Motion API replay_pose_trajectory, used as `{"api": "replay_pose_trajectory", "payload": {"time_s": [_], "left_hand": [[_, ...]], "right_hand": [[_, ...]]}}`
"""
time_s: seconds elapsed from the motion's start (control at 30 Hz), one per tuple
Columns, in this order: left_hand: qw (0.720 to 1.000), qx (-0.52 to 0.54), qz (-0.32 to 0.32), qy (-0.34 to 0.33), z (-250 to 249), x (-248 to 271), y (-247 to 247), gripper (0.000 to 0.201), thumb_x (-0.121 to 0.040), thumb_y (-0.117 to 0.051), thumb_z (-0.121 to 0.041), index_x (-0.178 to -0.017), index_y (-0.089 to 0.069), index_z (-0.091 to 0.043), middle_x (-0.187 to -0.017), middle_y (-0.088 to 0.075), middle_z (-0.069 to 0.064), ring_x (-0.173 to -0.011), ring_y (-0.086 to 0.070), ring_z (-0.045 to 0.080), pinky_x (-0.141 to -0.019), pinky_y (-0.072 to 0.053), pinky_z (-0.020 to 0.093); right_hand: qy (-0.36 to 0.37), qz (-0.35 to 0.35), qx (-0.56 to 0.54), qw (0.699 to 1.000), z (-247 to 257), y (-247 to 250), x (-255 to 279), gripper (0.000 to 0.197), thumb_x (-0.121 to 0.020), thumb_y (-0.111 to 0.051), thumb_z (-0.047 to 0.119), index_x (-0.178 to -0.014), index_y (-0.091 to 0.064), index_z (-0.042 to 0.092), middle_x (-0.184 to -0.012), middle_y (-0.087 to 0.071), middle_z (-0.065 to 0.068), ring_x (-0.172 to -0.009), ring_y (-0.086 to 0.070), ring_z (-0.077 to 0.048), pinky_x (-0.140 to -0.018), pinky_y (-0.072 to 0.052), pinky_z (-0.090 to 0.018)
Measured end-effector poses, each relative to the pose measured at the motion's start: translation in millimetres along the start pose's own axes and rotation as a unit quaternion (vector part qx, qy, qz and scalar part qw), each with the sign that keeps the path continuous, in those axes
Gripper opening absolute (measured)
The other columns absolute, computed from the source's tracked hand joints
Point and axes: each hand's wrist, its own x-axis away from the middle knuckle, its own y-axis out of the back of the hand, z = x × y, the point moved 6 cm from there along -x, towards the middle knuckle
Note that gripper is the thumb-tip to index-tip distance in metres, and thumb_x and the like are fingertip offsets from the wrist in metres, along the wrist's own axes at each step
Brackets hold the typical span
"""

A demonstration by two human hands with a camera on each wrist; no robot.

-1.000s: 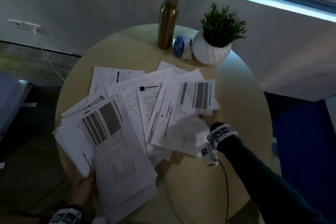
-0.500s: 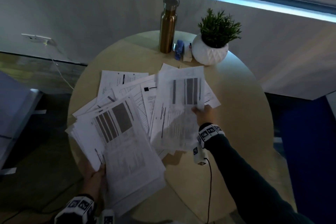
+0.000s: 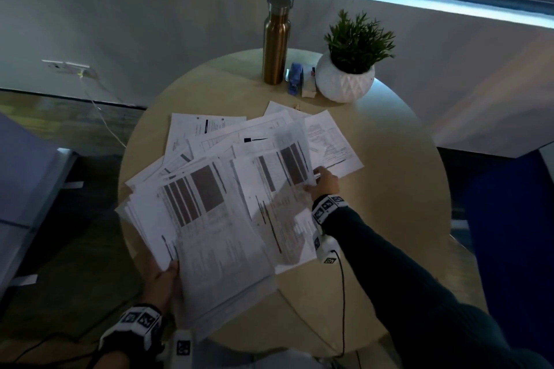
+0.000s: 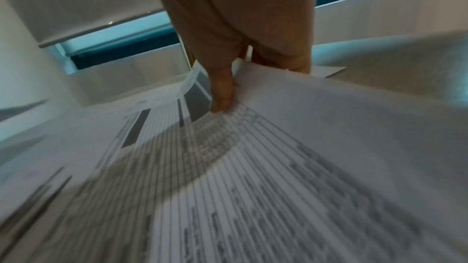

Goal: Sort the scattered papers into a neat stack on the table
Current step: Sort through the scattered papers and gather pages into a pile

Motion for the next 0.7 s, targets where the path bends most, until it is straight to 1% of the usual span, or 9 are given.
{"api": "replay_pose_trajectory", "payload": {"time_s": [0.07, 0.17, 0.27, 0.37, 0.47, 0.53, 0.6, 0.67, 0.7], "left_hand": [[1.000, 0.001, -0.002, -0.027, -12.2, 5.4, -0.6, 0.053, -0.094, -0.050, -0.030, -0.143, -0.031, -0.020, -0.145, -0.041, 0.012, -0.130, -0.040, 0.034, -0.109, -0.032, 0.050], [0.996, -0.026, -0.017, -0.079, -36.5, 11.1, -4.5, 0.049, -0.094, -0.049, -0.028, -0.140, -0.034, -0.023, -0.141, -0.044, 0.011, -0.127, -0.043, 0.033, -0.108, -0.033, 0.050], [0.983, -0.092, -0.052, -0.152, -61.9, 10.5, -12.1, 0.048, -0.095, -0.046, -0.021, -0.140, -0.031, -0.020, -0.142, -0.043, 0.013, -0.128, -0.042, 0.034, -0.109, -0.032, 0.052], [0.982, -0.105, -0.041, -0.152, -81.6, 11.6, -34.5, 0.057, -0.096, -0.042, -0.024, -0.147, -0.016, -0.022, -0.153, -0.027, 0.008, -0.139, -0.028, 0.030, -0.116, -0.022, 0.047], [0.979, -0.082, 0.022, -0.187, -96.4, 13.8, -71.8, 0.069, -0.090, -0.049, -0.039, -0.147, -0.014, -0.024, -0.154, -0.026, 0.010, -0.139, -0.029, 0.033, -0.114, -0.026, 0.052], [0.976, -0.079, 0.069, -0.191, -108.5, 24.4, -102.1, 0.073, -0.091, -0.053, -0.028, -0.149, -0.011, -0.018, -0.155, -0.022, 0.011, -0.141, -0.024, 0.032, -0.116, -0.023, 0.048], [0.969, -0.072, 0.118, -0.203, -119.3, 36.1, -130.3, 0.061, -0.094, -0.048, -0.013, -0.147, -0.018, -0.009, -0.151, -0.030, 0.014, -0.137, -0.032, 0.032, -0.112, -0.031, 0.043], [0.960, -0.065, 0.180, -0.206, -129.7, 53.1, -153.0, 0.046, -0.098, -0.040, -0.025, -0.140, -0.034, -0.010, -0.135, -0.048, 0.009, -0.124, -0.048, 0.026, -0.100, -0.042, 0.036], [0.952, -0.077, 0.206, -0.211, -131.3, 60.1, -159.9, 0.047, -0.099, -0.032, -0.036, -0.138, -0.038, -0.010, -0.126, -0.054, 0.005, -0.114, -0.054, 0.021, -0.095, -0.045, 0.032]], "right_hand": [[0.037, 0.010, -0.002, 0.999, -0.8, 14.5, -2.1, 0.018, -0.079, -0.066, 0.012, -0.091, -0.069, -0.001, -0.095, -0.070, -0.020, -0.091, -0.066, -0.032, -0.074, -0.051, -0.035], [0.071, -0.013, -0.042, 0.997, -9.7, 57.7, -5.6, 0.020, -0.080, -0.066, 0.020, -0.083, -0.071, 0.000, -0.085, -0.068, -0.017, -0.088, -0.063, -0.024, -0.077, -0.048, -0.039], [0.048, -0.070, -0.118, 0.989, -27.2, 117.0, 3.2, 0.023, -0.072, -0.070, 0.035, -0.070, -0.066, 0.013, -0.068, -0.058, -0.007, -0.073, -0.051, -0.012, -0.064, -0.040, -0.034], [0.014, -0.100, -0.215, 0.971, -50.8, 154.6, 18.3, 0.036, -0.072, -0.076, 0.037, -0.061, -0.060, 0.007, -0.061, -0.052, -0.004, -0.060, -0.048, -0.014, -0.056, -0.043, -0.032], [-0.009, -0.060, -0.300, 0.952, -59.9, 142.3, 41.0, 0.042, -0.072, -0.077, 0.035, -0.090, -0.068, -0.001, -0.083, -0.065, -0.009, -0.073, -0.061, -0.019, -0.070, -0.053, -0.036], [0.003, -0.019, -0.334, 0.942, -57.2, 116.3, 60.5, 0.030, -0.070, -0.079, 0.033, -0.088, -0.070, 0.010, -0.081, -0.070, -0.005, -0.072, -0.064, -0.017, -0.069, -0.053, -0.033], [0.014, 0.005, -0.347, 0.938, -51.1, 90.6, 80.0, 0.007, -0.077, -0.074, 0.022, -0.078, -0.069, 0.018, -0.065, -0.072, 0.008, -0.062, -0.066, -0.007, -0.065, -0.051, -0.029], [0.010, 0.007, -0.351, 0.936, -48.3, 74.2, 92.6, 0.009, -0.082, -0.069, 0.013, -0.078, -0.065, 0.021, -0.058, -0.070, 0.014, -0.056, -0.064, 0.002, -0.058, -0.051, -0.023], [0.008, 0.012, -0.358, 0.934, -47.6, 70.2, 97.5, 0.008, -0.083, -0.069, 0.013, -0.086, -0.065, 0.019, -0.063, -0.072, 0.011, -0.059, -0.066, 0.000, -0.057, -0.053, -0.023]]}}
